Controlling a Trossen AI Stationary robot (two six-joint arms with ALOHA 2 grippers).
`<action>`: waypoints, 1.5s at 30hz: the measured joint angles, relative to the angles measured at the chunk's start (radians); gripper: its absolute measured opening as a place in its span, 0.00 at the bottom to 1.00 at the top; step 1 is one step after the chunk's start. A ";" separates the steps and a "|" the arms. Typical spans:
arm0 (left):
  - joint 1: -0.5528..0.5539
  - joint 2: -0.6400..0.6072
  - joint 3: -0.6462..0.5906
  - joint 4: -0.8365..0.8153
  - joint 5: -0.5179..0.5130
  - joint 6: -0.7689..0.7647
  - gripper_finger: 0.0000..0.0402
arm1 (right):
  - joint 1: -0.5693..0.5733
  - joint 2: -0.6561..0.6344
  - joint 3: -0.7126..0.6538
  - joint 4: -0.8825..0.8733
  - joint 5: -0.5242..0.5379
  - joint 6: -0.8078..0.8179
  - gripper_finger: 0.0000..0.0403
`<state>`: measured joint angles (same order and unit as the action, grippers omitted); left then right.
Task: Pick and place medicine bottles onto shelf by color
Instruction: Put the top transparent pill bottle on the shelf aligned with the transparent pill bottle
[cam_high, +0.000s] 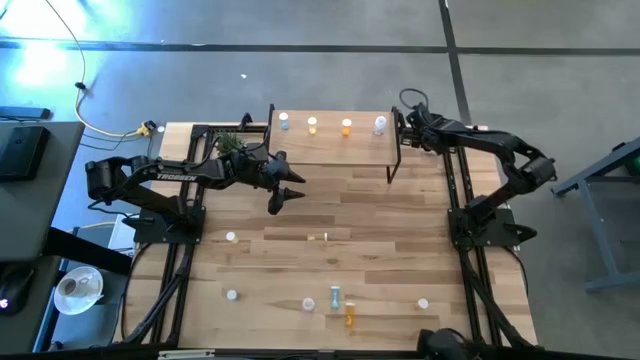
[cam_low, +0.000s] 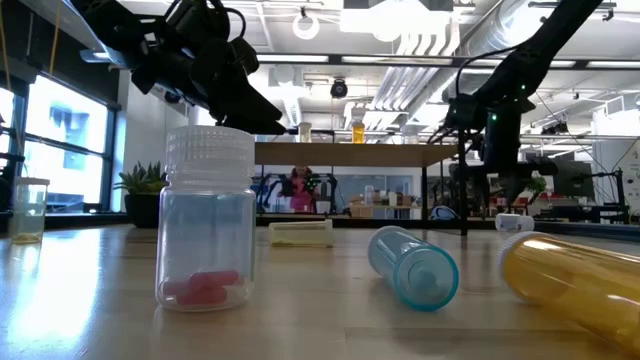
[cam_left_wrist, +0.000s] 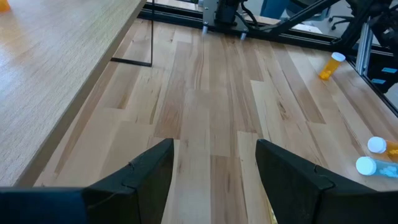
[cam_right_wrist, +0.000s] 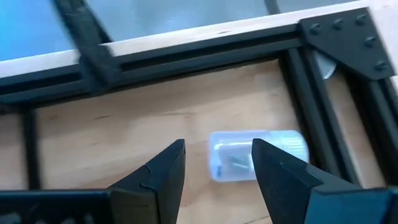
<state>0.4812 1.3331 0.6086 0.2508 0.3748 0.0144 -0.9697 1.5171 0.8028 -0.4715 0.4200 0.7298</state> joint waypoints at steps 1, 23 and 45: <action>0.000 0.000 0.000 0.000 0.000 0.002 0.54 | 0.005 0.012 0.000 0.003 0.021 0.004 0.44; -0.001 0.000 0.000 -0.007 0.000 0.008 0.54 | 0.041 0.049 0.000 -0.050 0.055 0.058 0.44; -0.006 0.000 0.000 -0.008 0.000 0.007 0.54 | 0.043 0.047 0.000 0.029 0.000 0.059 0.44</action>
<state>0.4747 1.3331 0.6086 0.2428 0.3744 0.0212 -0.9267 1.5639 0.8028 -0.4421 0.4200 0.7887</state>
